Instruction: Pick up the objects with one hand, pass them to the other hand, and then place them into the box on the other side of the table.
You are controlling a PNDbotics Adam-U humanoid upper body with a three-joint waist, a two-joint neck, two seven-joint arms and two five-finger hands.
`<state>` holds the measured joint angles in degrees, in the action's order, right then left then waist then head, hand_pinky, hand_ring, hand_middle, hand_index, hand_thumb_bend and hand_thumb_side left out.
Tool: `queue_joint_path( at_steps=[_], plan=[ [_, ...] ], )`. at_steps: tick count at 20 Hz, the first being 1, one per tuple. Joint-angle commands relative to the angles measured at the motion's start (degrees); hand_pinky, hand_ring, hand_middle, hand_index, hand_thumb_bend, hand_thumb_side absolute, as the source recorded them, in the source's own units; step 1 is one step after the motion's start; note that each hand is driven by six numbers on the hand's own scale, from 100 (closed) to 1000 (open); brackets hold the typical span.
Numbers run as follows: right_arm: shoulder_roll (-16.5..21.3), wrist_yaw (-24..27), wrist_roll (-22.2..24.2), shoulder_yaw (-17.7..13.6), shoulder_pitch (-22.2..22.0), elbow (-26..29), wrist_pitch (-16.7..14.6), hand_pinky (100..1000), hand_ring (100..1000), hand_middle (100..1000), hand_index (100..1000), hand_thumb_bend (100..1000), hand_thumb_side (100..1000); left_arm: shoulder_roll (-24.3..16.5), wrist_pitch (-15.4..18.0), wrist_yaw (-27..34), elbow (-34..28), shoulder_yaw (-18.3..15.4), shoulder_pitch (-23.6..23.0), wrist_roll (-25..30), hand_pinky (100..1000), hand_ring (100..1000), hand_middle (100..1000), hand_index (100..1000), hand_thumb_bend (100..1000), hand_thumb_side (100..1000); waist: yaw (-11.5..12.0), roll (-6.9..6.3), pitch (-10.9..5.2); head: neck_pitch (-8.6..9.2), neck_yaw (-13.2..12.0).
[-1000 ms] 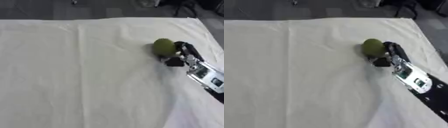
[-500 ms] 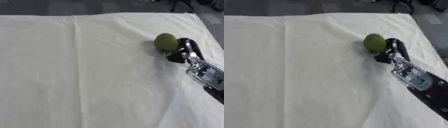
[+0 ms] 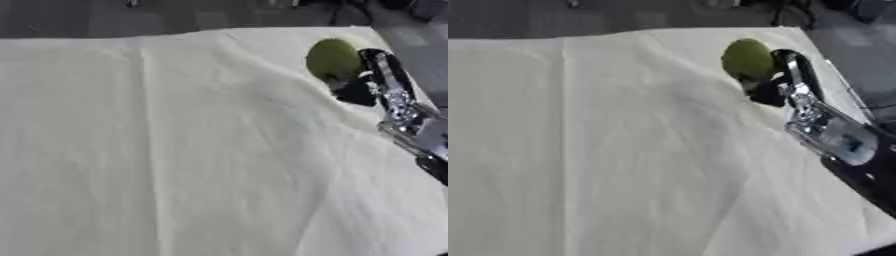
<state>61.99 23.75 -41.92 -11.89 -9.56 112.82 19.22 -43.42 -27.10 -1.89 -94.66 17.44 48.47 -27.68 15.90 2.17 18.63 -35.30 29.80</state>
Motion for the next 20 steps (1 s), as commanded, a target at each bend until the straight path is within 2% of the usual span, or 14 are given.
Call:
queue_joint_path(
  at_steps=[1,5,9,12,15,17,20],
  plan=[
    [4.4,0.7,0.3,-0.3,1.4,1.7,-2.3,620,682,491,593,195,100,-2.1,-0.1,-0.3,0.1,-1.2,-0.1,0.3,753,696,629,755,333,384,-0.6,-1.23,-2.88,-0.86,-1.5],
    [6.9,-3.0,3.7,1.6,4.2,1.8,-4.2,636,684,491,593,225,100,-1.8,-0.3,0.1,0.6,-1.6,-1.0,0.2,752,696,629,756,334,388,-1.5,-2.22,-4.38,-1.53,-3.5],
    [7.0,-7.2,7.6,4.6,8.5,1.8,-3.2,675,684,494,596,233,100,-1.4,-0.8,1.0,1.4,-2.2,-0.9,0.2,751,697,634,763,323,412,-1.8,-2.87,-6.26,-3.13,-4.9],
    [5.0,-10.9,11.8,7.9,12.5,1.8,-2.3,675,682,495,598,244,100,-1.4,-1.0,1.0,2.6,-3.2,-0.3,-0.1,746,692,633,765,325,420,-2.4,-3.11,-7.89,-4.79,-5.6],
    [1.7,-15.3,15.6,11.3,16.1,1.8,-1.6,665,682,497,599,245,100,-1.6,-1.2,0.9,4.3,-2.9,1.8,1.7,747,693,642,767,334,414,-2.6,-3.34,-9.1,-5.51,-5.8],
    [-0.2,-18.6,17.1,13.3,17.9,1.8,-1.4,665,683,498,601,246,100,-1.6,-1.1,0.1,4.6,-2.2,3.6,4.0,750,694,643,767,347,398,-2.6,-3.4,-9.67,-5.77,-5.7],
    [-2.9,-22.8,17.9,16.2,20.1,1.8,-1.5,658,685,499,603,237,100,-1.4,-0.6,-2.5,4.0,0.0,7.1,10.8,756,699,650,769,380,362,-2.5,-3.57,-10.31,-6.05,-5.8]
  ],
)
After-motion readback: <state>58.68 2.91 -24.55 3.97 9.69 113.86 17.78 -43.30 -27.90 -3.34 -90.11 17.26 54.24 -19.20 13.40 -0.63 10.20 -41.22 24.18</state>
